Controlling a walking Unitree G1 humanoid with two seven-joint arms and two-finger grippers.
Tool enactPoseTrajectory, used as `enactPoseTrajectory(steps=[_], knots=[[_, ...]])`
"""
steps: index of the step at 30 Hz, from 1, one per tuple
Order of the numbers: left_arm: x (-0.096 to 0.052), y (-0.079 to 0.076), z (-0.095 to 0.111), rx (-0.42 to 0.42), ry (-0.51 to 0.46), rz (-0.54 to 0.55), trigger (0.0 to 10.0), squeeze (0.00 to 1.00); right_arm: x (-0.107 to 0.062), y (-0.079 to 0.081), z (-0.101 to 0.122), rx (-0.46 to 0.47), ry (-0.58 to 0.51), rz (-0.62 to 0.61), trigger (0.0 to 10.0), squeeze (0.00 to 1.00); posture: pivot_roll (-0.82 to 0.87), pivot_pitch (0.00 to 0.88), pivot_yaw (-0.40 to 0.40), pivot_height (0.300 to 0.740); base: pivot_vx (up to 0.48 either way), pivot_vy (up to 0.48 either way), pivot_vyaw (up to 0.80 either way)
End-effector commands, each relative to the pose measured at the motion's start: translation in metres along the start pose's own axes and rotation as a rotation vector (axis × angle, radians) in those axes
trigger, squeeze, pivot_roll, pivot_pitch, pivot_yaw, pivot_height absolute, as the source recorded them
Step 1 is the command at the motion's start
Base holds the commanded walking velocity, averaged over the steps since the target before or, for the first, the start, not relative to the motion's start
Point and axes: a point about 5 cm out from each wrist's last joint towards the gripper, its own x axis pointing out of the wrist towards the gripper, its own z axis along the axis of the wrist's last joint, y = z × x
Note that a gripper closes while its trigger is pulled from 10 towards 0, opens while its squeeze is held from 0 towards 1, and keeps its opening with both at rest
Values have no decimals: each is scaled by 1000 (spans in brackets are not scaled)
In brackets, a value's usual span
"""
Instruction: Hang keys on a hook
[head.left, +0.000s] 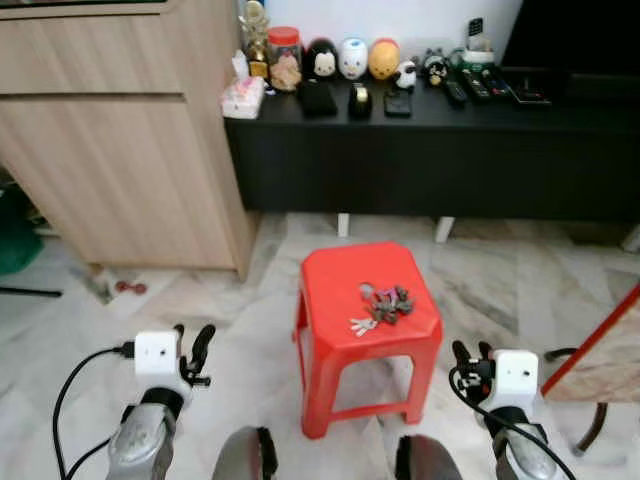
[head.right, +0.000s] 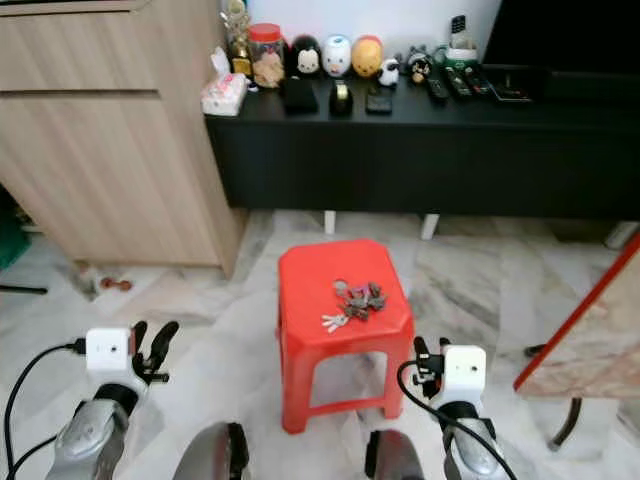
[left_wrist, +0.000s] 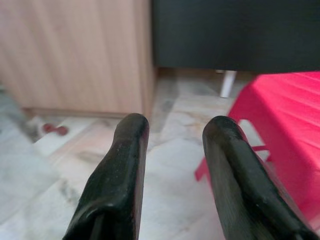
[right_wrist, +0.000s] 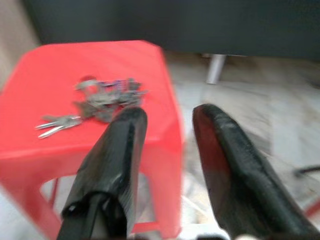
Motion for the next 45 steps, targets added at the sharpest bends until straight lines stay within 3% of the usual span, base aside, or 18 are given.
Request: enactPoseTrajectory(steps=[1, 23, 38, 45], knots=[[-2, 1, -7, -15, 36, 2, 10000, 0, 1, 2, 0, 2, -2, 7, 10000, 0, -64, 27, 11, 612, 0, 0, 800], [26, 2, 10, 12, -1, -47, 10000, 0, 23, 13, 8, 56, -22, -10, 10000, 0, -62, 0, 62, 612, 0, 0, 36], [38, -12, 17, -16, -43, -66, 10000, 0, 34, -3, 22, 25, -59, -8, 10000, 0, -84, 0, 30, 612, 264, 0, 0], [36, -5, 16, -25, -49, -30, 10000, 0, 37, -4, 27, 16, -73, -2, 10000, 0, -91, 0, 2, 612, 272, 0, 0]])
